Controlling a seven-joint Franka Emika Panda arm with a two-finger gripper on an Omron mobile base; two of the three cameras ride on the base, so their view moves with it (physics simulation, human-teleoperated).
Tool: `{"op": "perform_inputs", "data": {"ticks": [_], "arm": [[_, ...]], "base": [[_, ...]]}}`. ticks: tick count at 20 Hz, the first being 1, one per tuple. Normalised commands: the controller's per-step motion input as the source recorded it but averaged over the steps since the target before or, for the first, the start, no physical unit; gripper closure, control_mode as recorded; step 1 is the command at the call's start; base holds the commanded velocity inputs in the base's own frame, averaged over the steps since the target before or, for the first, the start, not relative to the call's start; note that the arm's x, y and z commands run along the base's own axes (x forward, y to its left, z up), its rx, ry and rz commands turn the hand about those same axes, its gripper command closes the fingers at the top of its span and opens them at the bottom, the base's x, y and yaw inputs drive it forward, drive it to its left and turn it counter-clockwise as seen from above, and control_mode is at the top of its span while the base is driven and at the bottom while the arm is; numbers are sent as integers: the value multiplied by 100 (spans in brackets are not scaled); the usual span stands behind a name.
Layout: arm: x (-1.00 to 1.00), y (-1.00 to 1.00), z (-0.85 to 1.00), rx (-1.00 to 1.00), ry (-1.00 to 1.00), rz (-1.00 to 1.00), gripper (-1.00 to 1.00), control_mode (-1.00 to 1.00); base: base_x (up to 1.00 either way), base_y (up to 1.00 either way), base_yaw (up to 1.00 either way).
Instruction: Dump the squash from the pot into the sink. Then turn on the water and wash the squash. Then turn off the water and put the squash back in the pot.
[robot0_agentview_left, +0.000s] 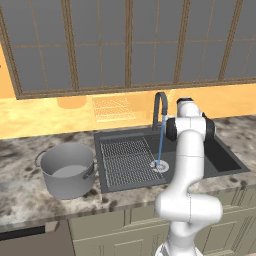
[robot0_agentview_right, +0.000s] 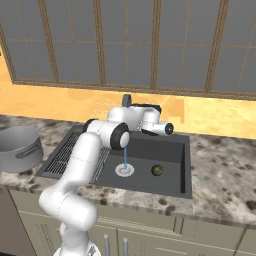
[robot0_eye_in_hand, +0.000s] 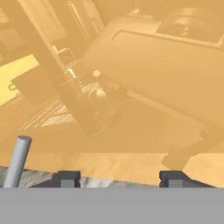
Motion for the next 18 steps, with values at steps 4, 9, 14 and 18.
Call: {"op": "perform_inputs", "data": {"ticks": [4,9,14,18], "arm": [[54,48,95,0,-11,4,-100,-100],[55,54,100,0,-13,4,-100,-100],[48,51,100,0,-16,5,-100,-100],[46,45,100,0,-19,7,-100,-100]], "base": [[0,0,0],[0,0,0],[0,0,0],[0,0,0]]}}
